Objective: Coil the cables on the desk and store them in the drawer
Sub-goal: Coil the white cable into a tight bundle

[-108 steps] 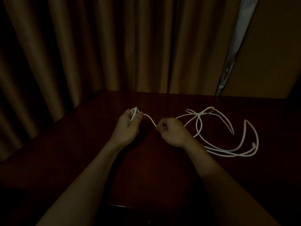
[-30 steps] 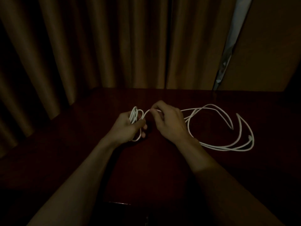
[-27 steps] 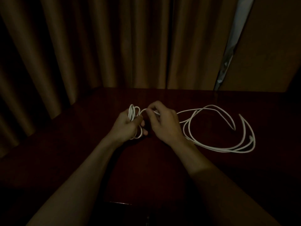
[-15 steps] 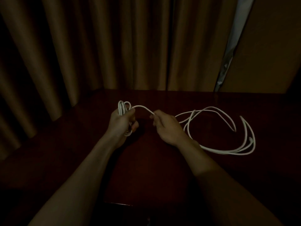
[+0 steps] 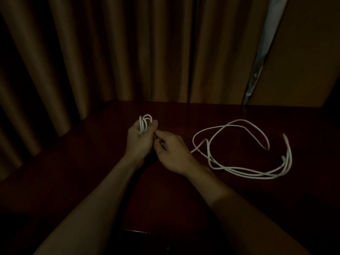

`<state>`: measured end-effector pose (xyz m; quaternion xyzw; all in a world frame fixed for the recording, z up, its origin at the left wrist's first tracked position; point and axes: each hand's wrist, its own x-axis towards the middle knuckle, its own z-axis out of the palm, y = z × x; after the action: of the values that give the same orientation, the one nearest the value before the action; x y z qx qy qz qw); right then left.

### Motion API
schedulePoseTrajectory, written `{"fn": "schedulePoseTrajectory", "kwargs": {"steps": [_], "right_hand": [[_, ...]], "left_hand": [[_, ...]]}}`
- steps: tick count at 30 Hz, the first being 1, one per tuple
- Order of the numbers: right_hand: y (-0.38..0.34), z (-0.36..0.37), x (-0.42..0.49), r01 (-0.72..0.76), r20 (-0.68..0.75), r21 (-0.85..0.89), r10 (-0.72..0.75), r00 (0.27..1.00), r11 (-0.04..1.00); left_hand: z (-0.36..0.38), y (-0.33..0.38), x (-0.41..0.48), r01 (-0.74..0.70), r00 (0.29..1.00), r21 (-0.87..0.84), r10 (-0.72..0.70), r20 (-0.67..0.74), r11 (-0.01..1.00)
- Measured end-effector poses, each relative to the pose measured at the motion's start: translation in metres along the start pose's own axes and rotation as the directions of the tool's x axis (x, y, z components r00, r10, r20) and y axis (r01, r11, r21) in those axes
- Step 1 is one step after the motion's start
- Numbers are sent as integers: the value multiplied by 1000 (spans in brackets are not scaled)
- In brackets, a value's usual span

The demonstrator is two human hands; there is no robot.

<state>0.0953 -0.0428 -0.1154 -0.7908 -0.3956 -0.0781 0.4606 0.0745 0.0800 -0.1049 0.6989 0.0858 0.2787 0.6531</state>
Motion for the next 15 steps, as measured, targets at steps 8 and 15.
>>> {"fn": "schedulePoseTrajectory", "kwargs": {"steps": [8,15], "right_hand": [[8,-14,3,-164,5,-72,165,986,984],[6,-25,3,-90,64,-385,124,990,919]], "left_hand": [[-1,-6,15,105,990,-194,-121,-72,975],[-13,5,23,193,953,-606,-293,-69,772]]}}
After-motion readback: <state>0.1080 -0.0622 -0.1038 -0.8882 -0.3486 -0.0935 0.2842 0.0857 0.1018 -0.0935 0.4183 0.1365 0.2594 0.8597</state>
